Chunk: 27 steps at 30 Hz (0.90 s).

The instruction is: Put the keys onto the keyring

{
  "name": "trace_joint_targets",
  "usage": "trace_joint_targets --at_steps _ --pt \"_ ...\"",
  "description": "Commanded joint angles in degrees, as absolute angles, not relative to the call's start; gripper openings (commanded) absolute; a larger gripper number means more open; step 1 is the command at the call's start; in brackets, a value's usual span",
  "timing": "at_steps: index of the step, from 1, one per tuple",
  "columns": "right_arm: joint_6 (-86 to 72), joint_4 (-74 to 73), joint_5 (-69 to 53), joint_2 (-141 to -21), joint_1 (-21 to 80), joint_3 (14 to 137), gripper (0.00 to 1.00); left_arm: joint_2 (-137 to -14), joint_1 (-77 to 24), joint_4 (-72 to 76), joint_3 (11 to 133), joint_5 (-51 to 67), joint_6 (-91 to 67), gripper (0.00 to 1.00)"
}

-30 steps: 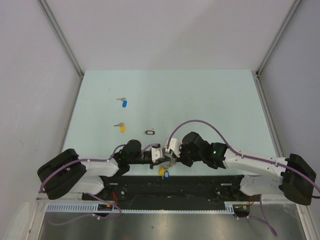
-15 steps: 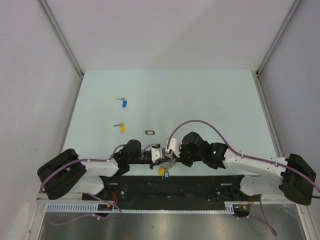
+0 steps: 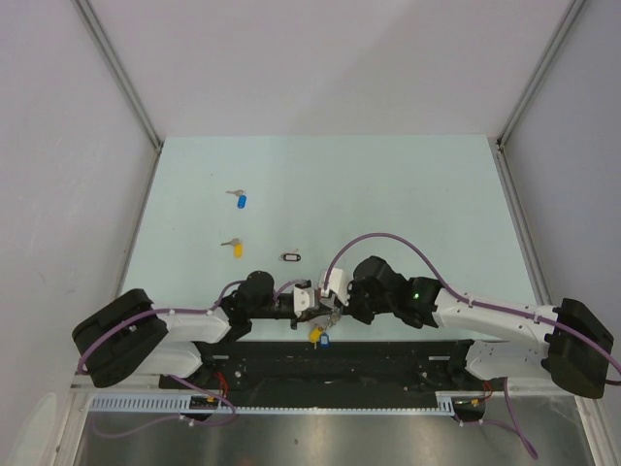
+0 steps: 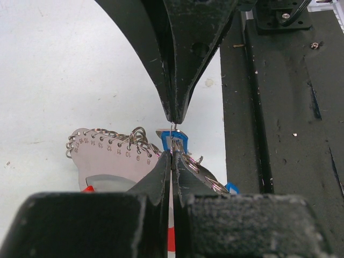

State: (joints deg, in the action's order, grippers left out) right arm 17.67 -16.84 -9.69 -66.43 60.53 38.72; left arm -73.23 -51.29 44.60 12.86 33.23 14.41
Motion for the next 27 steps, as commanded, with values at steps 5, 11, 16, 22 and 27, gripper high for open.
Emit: trace_joint_targets --at_steps 5,11,16,22,27 --pt "17.40 -15.38 -11.25 -66.09 60.82 40.96 0.00 -73.30 -50.98 48.43 13.18 33.49 13.71 0.00" --pt "17.32 -15.64 -11.07 -65.83 60.82 40.87 0.00 -73.39 -50.98 48.43 13.27 33.75 13.71 0.01" --pt "16.61 -16.35 -8.88 -65.83 60.82 40.87 0.00 -72.69 -50.98 47.99 12.92 32.52 14.06 0.00" --pt "16.52 -16.61 -8.88 -65.39 60.82 40.87 0.00 -72.69 -50.98 47.72 13.01 32.34 14.15 0.00" --pt "16.61 -16.35 -9.40 -65.30 60.82 40.87 0.00 -72.51 -50.98 47.72 13.01 32.34 14.06 0.00"
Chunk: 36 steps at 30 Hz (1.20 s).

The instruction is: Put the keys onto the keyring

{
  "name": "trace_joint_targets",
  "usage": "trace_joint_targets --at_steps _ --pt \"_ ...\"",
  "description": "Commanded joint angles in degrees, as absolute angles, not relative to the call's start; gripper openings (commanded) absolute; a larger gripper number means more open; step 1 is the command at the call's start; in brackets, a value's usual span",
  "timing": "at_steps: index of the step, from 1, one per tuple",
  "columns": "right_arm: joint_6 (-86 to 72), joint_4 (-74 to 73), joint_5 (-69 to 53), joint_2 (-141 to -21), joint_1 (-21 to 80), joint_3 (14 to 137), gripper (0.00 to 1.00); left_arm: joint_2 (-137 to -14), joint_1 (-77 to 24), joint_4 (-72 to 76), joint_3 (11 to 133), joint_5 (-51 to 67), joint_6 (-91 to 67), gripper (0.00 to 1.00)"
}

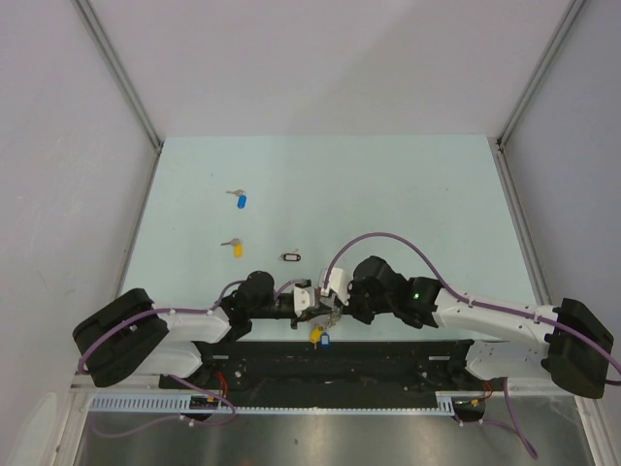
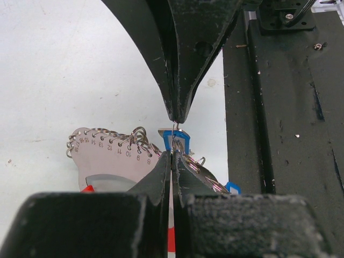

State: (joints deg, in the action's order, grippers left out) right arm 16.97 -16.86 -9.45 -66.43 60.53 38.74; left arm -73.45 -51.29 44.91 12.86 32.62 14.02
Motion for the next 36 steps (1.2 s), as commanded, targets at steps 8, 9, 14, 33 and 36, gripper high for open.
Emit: trace_joint_targets --at_steps 8,9,14,33,36 --pt "16.44 -16.08 -10.55 -65.57 60.91 40.87 0.00 -72.69 -50.98 48.16 13.01 32.43 13.97 0.00" --pt "16.44 -16.08 -10.55 -65.74 60.82 40.87 0.00 -72.60 -50.98 48.16 12.92 32.43 13.97 0.00" --pt "16.35 -15.91 -10.63 -65.74 60.73 40.87 0.00 -72.42 -50.98 48.16 12.83 32.34 13.97 0.00" --pt "16.87 -15.47 -11.51 -66.27 60.29 40.87 0.00 -73.04 -50.98 49.04 12.92 35.77 13.71 0.00" --pt "17.31 -15.29 -12.74 -66.36 60.29 40.78 0.00 -73.30 -50.98 49.31 13.01 36.39 13.62 0.01"
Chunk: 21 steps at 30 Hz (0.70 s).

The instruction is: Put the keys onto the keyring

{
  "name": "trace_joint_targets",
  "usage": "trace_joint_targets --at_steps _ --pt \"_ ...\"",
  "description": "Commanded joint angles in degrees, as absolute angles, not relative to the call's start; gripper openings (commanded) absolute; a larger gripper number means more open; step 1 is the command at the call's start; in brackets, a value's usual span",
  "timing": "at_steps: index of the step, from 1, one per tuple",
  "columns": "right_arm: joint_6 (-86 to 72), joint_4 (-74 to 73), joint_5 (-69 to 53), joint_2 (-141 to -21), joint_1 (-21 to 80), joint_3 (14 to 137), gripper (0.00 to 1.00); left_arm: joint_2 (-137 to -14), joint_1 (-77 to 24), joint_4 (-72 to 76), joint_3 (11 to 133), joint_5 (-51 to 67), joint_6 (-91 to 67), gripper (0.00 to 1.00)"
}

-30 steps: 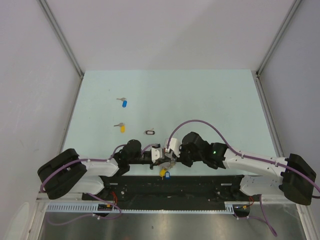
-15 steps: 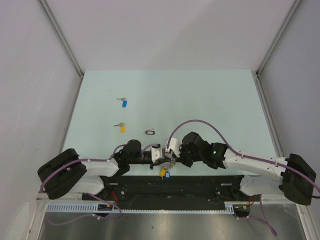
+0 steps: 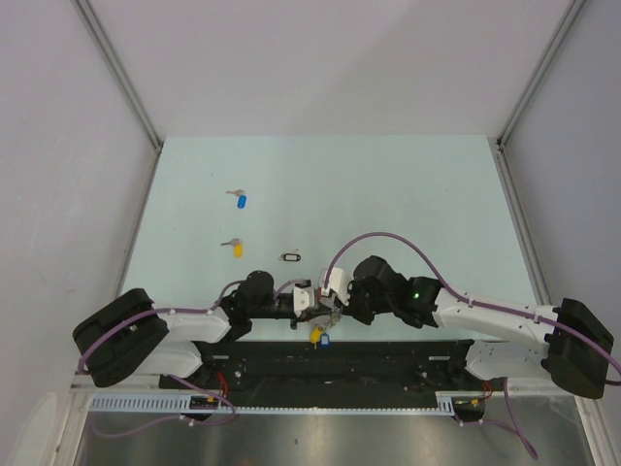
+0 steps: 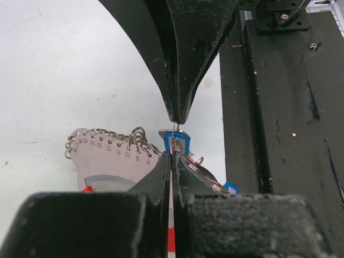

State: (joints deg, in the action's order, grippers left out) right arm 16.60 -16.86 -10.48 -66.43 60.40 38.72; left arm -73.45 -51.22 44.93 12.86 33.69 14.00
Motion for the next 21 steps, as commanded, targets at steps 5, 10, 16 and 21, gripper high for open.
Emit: trace_joint_targets --at_steps 5,10,16,21 --pt "17.67 -14.94 -15.11 -66.18 60.21 40.87 0.00 -73.48 -50.98 49.39 13.18 37.26 13.71 0.00" --pt "18.02 -14.59 -15.64 -66.09 59.94 40.78 0.00 -73.65 -50.98 49.31 13.36 38.58 13.71 0.00" --pt "18.46 -13.71 -16.44 -66.01 59.24 40.78 0.00 -73.48 -50.98 49.04 13.45 39.64 13.89 0.00" --pt "17.93 -12.83 -16.87 -65.83 59.15 40.78 0.00 -73.30 -50.98 49.04 13.45 39.55 13.80 0.00"
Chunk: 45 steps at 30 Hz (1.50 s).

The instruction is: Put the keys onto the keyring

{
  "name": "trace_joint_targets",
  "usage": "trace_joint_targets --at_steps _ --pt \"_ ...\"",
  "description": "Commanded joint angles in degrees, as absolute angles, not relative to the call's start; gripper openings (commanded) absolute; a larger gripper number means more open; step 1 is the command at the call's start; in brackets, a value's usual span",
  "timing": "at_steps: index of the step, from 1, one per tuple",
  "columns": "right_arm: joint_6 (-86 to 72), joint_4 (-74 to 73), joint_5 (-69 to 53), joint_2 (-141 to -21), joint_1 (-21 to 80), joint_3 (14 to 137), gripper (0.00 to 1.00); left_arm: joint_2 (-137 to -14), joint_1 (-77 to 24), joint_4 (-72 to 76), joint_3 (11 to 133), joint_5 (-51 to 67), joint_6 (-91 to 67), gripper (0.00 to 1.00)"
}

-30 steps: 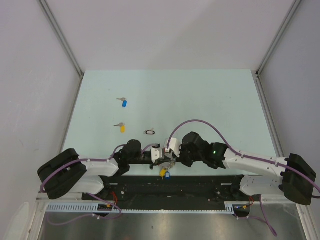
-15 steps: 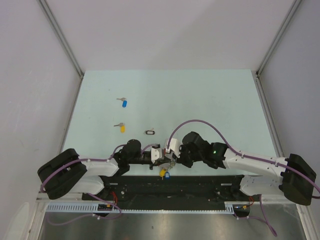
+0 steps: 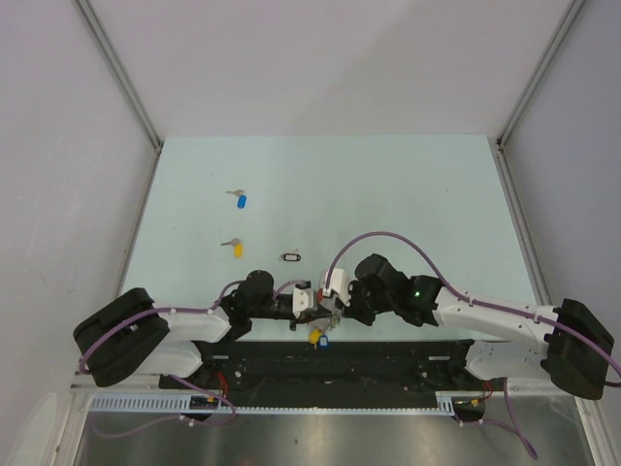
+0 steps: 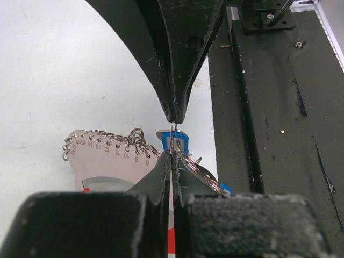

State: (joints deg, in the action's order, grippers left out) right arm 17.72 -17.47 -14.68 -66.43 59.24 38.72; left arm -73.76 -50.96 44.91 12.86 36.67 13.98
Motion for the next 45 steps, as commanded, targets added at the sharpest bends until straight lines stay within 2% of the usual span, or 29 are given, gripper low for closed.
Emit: trace_joint_targets --at_steps 1,29,36,45 --pt "17.84 -12.66 -16.87 -66.00 59.15 40.78 0.00 -73.47 -50.98 49.04 13.53 39.55 13.71 0.00" --pt "17.05 -10.46 -18.03 -68.47 58.80 40.96 0.00 -72.51 -50.98 48.78 13.27 38.94 13.62 0.00" --pt "14.16 -15.73 -13.10 -66.27 58.18 40.96 0.00 -73.56 -50.98 48.17 13.62 35.25 13.71 0.00" --pt "2.47 -22.93 -3.78 -66.18 54.41 41.48 0.00 -75.23 -50.89 42.64 15.82 20.67 12.75 0.00"
